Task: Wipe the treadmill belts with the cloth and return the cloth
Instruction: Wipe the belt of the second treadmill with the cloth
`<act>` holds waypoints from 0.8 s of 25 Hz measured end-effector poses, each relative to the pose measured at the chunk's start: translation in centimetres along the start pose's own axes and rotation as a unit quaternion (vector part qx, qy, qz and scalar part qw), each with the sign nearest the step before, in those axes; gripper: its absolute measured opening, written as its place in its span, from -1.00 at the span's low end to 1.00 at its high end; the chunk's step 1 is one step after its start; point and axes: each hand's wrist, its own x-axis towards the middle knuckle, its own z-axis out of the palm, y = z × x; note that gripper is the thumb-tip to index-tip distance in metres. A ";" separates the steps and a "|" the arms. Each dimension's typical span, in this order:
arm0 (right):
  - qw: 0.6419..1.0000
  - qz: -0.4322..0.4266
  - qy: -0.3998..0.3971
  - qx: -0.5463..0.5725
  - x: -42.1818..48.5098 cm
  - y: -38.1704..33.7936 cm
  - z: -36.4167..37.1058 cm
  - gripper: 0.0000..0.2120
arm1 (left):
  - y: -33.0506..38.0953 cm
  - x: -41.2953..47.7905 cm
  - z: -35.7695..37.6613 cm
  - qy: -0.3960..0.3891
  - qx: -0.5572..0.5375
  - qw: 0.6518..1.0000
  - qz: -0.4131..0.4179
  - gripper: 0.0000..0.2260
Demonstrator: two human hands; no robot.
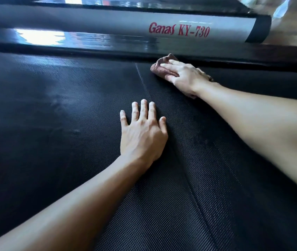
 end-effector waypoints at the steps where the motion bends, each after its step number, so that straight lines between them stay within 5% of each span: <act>1: 0.999 0.032 0.006 0.002 -0.3 0.8 -0.1 -0.54 | 0.2 0.1 0.0 0.000 -0.006 1.000 0.010 -0.46; 4: 0.990 0.120 0.062 -0.035 -2.4 3.0 0.2 -0.54 | 0.0 0.1 0.4 0.004 -0.009 1.000 0.010 -0.46; 8: 0.999 -0.013 0.026 -0.019 -8.7 2.8 -0.5 -0.56 | 0.0 0.2 0.0 -0.006 -0.006 1.000 0.007 -0.47; 12: 0.989 0.112 0.089 -0.034 -17.0 3.6 -1.3 -0.55 | 0.0 0.0 -0.4 -0.024 -0.015 1.000 0.010 -0.49; 15: 0.999 0.007 0.025 -0.033 -23.7 3.4 -2.3 -0.54 | -0.6 -1.3 -1.1 -0.042 -0.001 0.999 0.031 -0.50; 20: 0.995 0.000 0.057 -0.076 -34.0 3.8 -4.1 -0.55 | 1.3 -8.5 -2.6 -0.070 -0.002 0.997 0.044 -0.50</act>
